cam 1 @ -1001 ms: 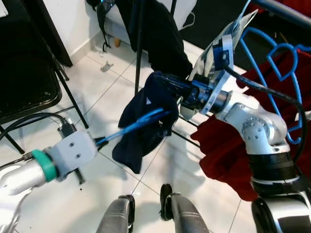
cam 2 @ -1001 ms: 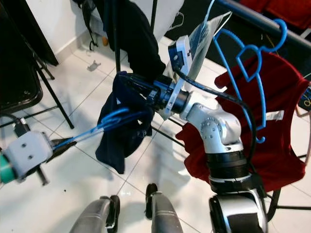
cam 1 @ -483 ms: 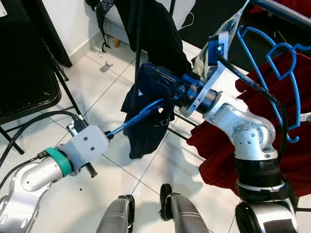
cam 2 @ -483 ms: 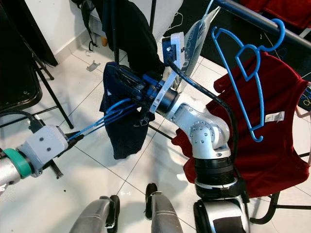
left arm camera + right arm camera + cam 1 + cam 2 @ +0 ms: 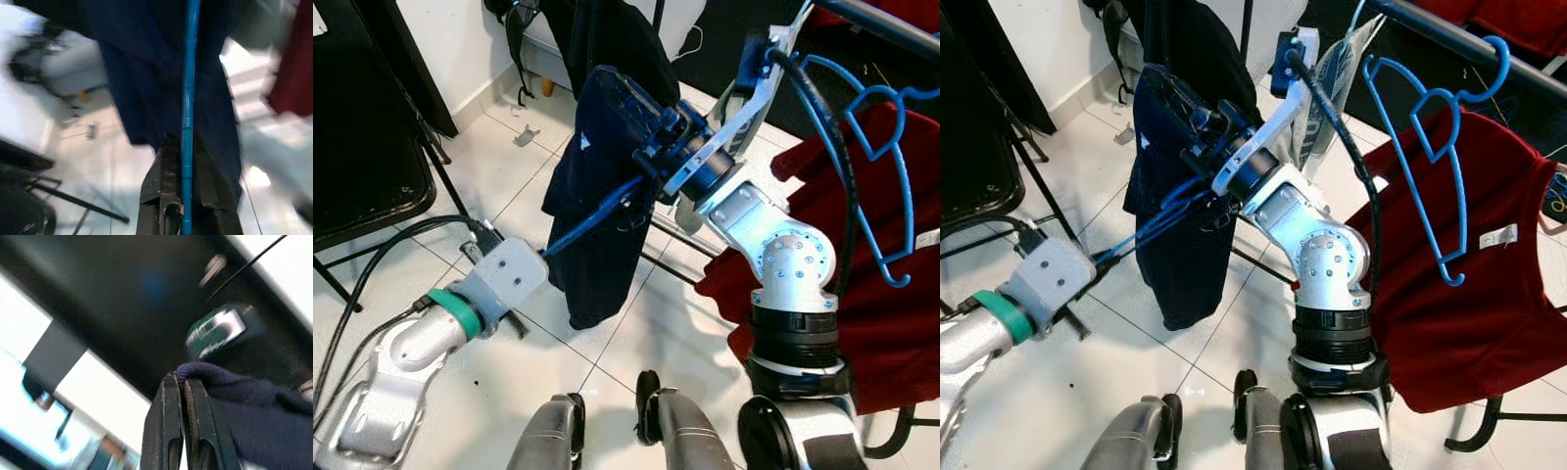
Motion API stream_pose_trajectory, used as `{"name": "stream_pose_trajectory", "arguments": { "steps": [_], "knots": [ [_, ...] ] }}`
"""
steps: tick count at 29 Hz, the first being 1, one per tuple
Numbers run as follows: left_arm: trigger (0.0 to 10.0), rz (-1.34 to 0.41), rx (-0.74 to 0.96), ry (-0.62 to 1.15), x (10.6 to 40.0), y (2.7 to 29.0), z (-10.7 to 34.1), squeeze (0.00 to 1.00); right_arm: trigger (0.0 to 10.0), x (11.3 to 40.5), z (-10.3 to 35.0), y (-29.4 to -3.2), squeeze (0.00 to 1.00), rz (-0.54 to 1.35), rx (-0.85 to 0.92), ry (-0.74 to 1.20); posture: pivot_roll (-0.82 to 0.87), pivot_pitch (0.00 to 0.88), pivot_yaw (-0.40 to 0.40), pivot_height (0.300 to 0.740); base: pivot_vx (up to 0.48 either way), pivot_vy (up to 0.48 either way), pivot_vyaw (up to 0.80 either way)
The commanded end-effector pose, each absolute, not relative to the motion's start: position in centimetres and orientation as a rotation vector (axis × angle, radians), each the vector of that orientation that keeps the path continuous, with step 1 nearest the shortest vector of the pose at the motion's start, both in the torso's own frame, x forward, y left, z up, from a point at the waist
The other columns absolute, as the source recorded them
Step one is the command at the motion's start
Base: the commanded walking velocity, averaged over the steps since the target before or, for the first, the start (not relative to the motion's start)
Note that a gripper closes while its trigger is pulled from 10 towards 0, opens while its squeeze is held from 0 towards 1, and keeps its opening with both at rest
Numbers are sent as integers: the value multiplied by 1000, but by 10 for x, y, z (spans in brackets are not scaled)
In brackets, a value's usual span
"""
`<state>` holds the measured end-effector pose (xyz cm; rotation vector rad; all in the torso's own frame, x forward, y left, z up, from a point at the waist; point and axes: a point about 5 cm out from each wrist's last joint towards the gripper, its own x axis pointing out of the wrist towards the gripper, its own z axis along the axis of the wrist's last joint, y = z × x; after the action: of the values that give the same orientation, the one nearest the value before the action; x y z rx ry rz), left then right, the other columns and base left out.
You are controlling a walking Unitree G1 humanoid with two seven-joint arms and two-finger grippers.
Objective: Hang hanger
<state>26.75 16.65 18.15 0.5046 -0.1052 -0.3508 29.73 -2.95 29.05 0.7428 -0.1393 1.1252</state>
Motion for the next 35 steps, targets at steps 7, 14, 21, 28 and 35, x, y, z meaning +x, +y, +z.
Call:
{"name": "stream_pose_trajectory", "arguments": {
  "steps": [7, 14, 21, 28, 35],
  "knots": [
    [10000, -190, 327, -223, 275, 170, 201, 0, 0, 266, 280, -3, 0, 1340, 697, -53, 19, 227, -10, 740, 0, 0, 0],
    [10000, -280, 199, -314, 268, 155, 213, 0, 0, 271, 265, -3, 0, 1272, 613, -2, 9, 223, -10, 740, 0, 0, 0],
    [10000, -488, 324, -267, 241, 161, 205, 0, 0, 276, 236, -11, 0, 1205, 387, 25, 7, 217, -7, 740, 0, 0, 0],
    [10000, -525, 376, -215, 221, 165, 193, 0, 1529, 252, 194, -12, 0, 1379, 9, 89, 19, 212, -6, 740, 0, 0, 0],
    [10000, -277, 378, -355, 229, 161, 205, 0, 0, 236, 187, -18, 0, 1508, -80, 52, 5, 188, 0, 740, 0, 0, 0]
  ]
}}
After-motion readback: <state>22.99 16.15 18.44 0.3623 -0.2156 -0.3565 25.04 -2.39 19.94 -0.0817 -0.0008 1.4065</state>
